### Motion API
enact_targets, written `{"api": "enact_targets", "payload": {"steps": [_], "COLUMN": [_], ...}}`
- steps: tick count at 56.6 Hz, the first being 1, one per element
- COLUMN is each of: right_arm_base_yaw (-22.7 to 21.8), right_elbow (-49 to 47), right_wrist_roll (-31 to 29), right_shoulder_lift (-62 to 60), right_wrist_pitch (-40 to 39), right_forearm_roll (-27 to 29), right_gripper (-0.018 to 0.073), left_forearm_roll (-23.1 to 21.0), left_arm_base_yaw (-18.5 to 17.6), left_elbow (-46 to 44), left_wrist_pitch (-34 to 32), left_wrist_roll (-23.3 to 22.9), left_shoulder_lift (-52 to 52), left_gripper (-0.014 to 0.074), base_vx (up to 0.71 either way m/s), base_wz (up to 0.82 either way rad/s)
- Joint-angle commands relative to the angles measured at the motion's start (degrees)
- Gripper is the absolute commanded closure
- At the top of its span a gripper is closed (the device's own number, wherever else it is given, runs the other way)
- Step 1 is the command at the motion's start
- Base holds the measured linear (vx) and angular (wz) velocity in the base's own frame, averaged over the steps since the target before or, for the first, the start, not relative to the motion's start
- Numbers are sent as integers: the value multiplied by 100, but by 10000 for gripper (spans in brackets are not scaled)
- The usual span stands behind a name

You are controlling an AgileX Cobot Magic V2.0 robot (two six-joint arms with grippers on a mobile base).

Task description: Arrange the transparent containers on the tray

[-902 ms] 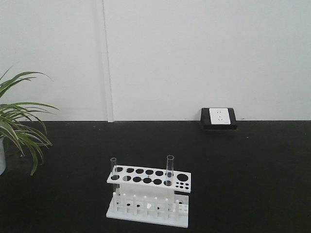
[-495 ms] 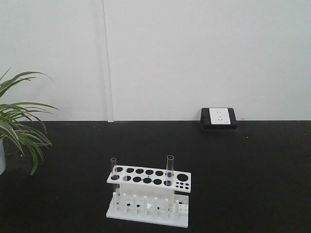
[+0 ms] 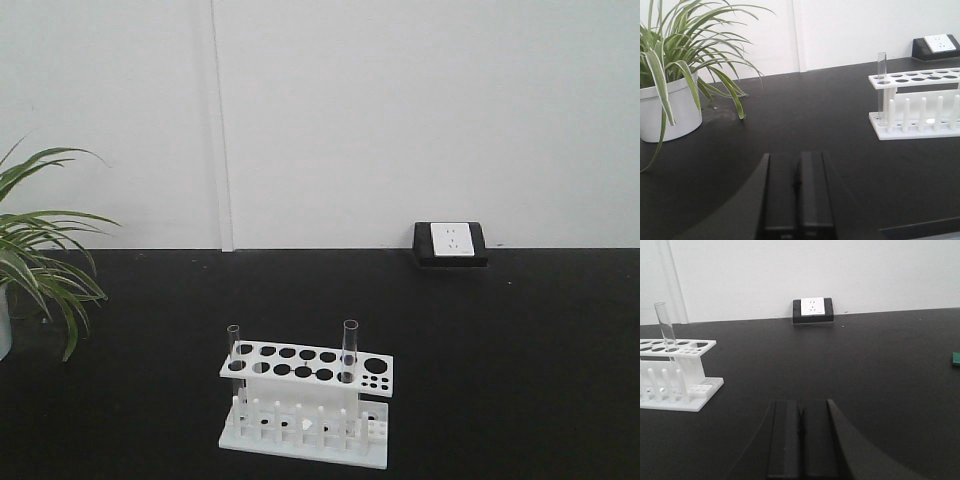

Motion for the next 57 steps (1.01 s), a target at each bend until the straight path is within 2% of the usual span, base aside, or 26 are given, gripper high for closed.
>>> {"api": "enact_targets", "payload": {"steps": [1,5,9,15,19,30,36,44,57], "right_arm_base_yaw": [-24,-24,-24,-24,-24,-24,-24,-24,-24], "right_elbow": [55,42,42,-19,-241,-1730,-2823,-3848,-4559], "right_wrist_roll": [-28,-28,-22,24,24,-92,-346,-437,-424], "right_shoulder_lift": [-43,-43,-43,-43,-43,391,1240,2475,4089], "right_wrist_pitch": [-655,-1038,-1515,-2270,-2448,-2272,-2272,-2297,-2467], "right_forearm_roll": [-52,-52,-45,64,168,202,65,-106,-99], "right_gripper": [571,571,571,571,571,571,571,571,571], "left_forearm_roll": [-17,-17,-22,-179,-204,44,39,39,26], "left_arm_base_yaw": [16,16,16,16,16,16,16,16,16], "left_elbow": [217,217,191,143,-15,-1371,-2405,-3576,-4462], "left_wrist_pitch": [-680,-970,-1550,-2481,-2802,-2302,-2295,-2207,-2107], "left_wrist_roll": [-8,-8,-14,-492,-673,-497,-301,-255,-246], "left_shoulder_lift": [-78,-78,-78,-78,-78,472,1458,2899,4599], "left_gripper": [594,594,594,594,594,594,594,594,594], "base_vx": [0,0,0,0,0,0,0,0,0], "base_wz": [0,0,0,0,0,0,0,0,0]}}
